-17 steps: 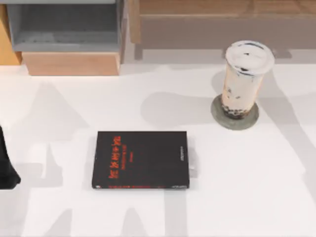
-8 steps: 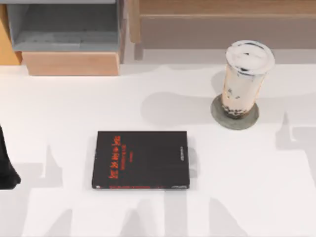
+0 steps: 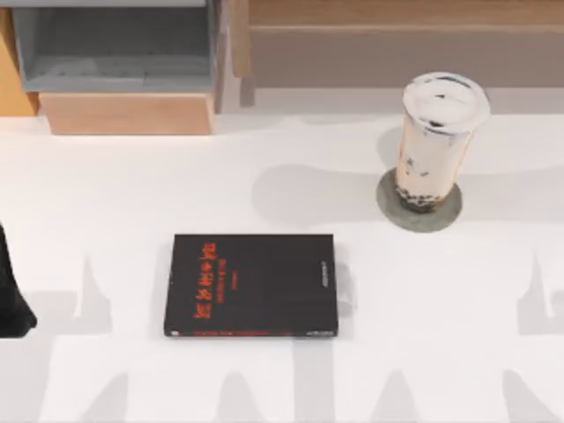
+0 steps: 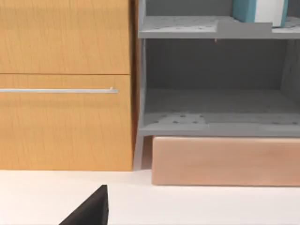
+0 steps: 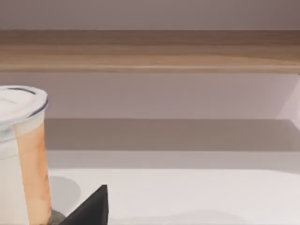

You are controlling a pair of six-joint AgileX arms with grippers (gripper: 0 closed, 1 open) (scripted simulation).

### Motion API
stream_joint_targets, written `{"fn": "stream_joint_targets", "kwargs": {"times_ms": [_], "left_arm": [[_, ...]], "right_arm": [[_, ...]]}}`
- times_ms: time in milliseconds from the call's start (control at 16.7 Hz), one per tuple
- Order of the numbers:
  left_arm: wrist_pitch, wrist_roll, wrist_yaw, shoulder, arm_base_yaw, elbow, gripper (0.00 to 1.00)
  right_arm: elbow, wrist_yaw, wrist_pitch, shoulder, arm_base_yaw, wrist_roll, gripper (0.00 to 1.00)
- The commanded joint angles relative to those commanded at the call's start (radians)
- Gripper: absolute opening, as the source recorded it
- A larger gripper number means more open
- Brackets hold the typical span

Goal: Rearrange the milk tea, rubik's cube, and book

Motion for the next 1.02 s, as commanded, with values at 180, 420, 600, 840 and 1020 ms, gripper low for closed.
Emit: {"fn": "stream_joint_targets", "kwargs": {"times_ms": [180, 420, 600, 840, 1020], "left_arm": [[0.000, 0.000, 0.000, 0.000, 0.000, 0.000, 1.00], [0.000, 0.000, 0.000, 0.000, 0.000, 0.000, 1.00], [0.030, 0.001, -0.008, 0.064, -0.016, 0.060, 1.00], [0.125, 0.001, -0.035, 0.297, -0.063, 0.249, 1.00], [0.222, 0.001, -0.065, 0.578, -0.107, 0.438, 1.00]], "right_arm": [[-0.011, -0.004, 0.001, -0.013, -0.003, 0.000, 1.00], [-0.011, -0.004, 0.001, -0.013, -0.003, 0.000, 1.00], [-0.011, -0.004, 0.001, -0.013, -0.003, 0.000, 1.00], [-0.011, -0.004, 0.001, -0.013, -0.003, 0.000, 1.00], [-0.011, -0.004, 0.001, -0.013, -0.003, 0.000, 1.00]]}}
